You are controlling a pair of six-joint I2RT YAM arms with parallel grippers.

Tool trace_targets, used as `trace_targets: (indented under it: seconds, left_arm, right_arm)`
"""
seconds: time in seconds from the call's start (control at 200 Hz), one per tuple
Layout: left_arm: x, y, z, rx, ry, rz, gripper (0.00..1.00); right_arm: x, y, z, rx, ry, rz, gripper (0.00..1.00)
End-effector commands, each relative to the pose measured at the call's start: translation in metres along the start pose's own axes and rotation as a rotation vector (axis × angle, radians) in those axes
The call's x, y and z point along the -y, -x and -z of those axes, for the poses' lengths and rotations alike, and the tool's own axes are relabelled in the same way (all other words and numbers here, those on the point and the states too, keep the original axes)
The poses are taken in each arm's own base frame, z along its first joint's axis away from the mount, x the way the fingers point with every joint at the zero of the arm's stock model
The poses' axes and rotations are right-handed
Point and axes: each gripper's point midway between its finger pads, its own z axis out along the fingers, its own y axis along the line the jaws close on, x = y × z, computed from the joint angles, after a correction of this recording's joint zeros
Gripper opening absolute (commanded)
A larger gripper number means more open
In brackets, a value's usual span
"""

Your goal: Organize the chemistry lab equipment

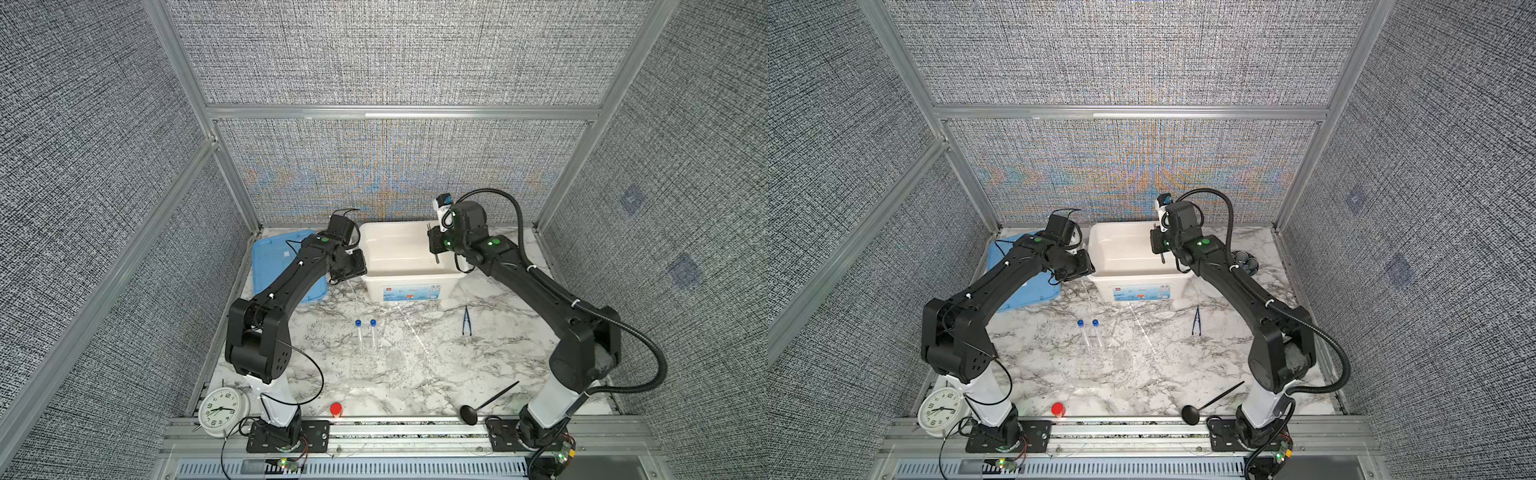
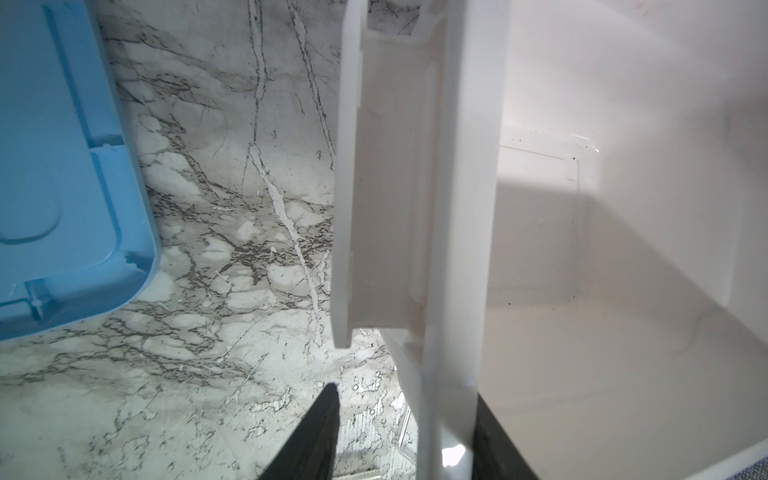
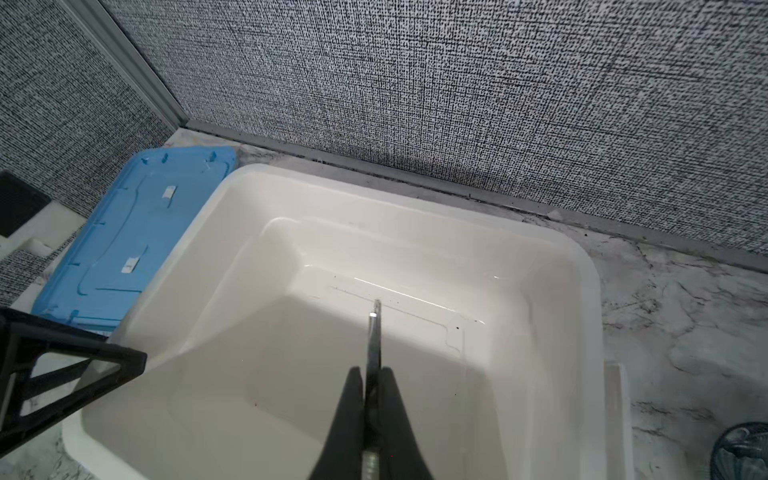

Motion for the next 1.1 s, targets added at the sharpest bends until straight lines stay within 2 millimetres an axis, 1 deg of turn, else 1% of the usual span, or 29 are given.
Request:
trace_targets:
  seconds: [0.0, 0.09, 0.235, 0.32, 0.455, 0.575, 0.64, 0.725, 0.805, 0.86, 0.935, 0.985, 1.05, 1.09]
  left_arm:
    - [-0.007, -0.006, -0.001, -0.038, 0.036, -0.039, 0.47]
    - [-0.012, -0.007, 0.0, -0.046, 0.063, -0.05, 0.45]
    - [-0.007, -0.007, 0.001, -0.053, 0.037, -0.084, 0.45]
    - [-0.006, -0.005, 0.006, -0.052, 0.037, -0.084, 0.45]
    - [0.001, -0.003, 0.018, -0.041, 0.002, -0.088, 0.51]
    - [0.002, 0.0, 0.037, -0.004, -0.003, -0.083, 0.52]
    - [0.003, -0.002, 0.049, 0.005, -0.01, -0.073, 0.53]
    - [0.007, -0.007, 0.071, 0.013, -0.021, -0.076, 0.55]
    - [0.004, -0.01, 0.092, 0.043, -0.009, -0.084, 0.56]
    - [-0.001, -0.013, 0.105, 0.075, 0.009, -0.086, 0.56]
    - [-0.009, -0.016, 0.118, 0.127, 0.031, -0.084, 0.56]
    - [-0.016, -0.019, 0.122, 0.162, 0.052, -0.085, 0.57]
    - [-0.027, -0.02, 0.133, 0.219, 0.087, -0.082, 0.57]
    - [-0.034, -0.021, 0.14, 0.249, 0.113, -0.078, 0.57]
  right_arm:
    - [-0.004, -0.011, -0.015, -0.053, 0.023, 0.073, 0.06]
    - [-0.002, -0.022, -0.033, -0.107, 0.019, 0.094, 0.06]
    - [-0.001, -0.041, -0.061, -0.168, 0.021, 0.12, 0.06]
    - [0.003, -0.054, -0.076, -0.211, 0.008, 0.132, 0.06]
    - [0.005, -0.075, -0.097, -0.276, 0.007, 0.126, 0.06]
    - [0.007, -0.093, -0.112, -0.318, 0.001, 0.113, 0.06]
    - [0.009, -0.101, -0.118, -0.343, -0.006, 0.108, 0.06]
    - [0.011, -0.113, -0.125, -0.38, -0.017, 0.11, 0.06]
    - [0.014, -0.124, -0.131, -0.411, -0.034, 0.104, 0.06]
    - [0.017, -0.13, -0.135, -0.428, -0.047, 0.094, 0.06]
    - [0.019, -0.138, -0.139, -0.447, -0.062, 0.083, 0.07]
    - [0.021, -0.143, -0.141, -0.457, -0.071, 0.081, 0.07]
    - [0.022, -0.15, -0.145, -0.47, -0.077, 0.076, 0.08]
    - [0.022, -0.151, -0.146, -0.476, -0.071, 0.077, 0.09]
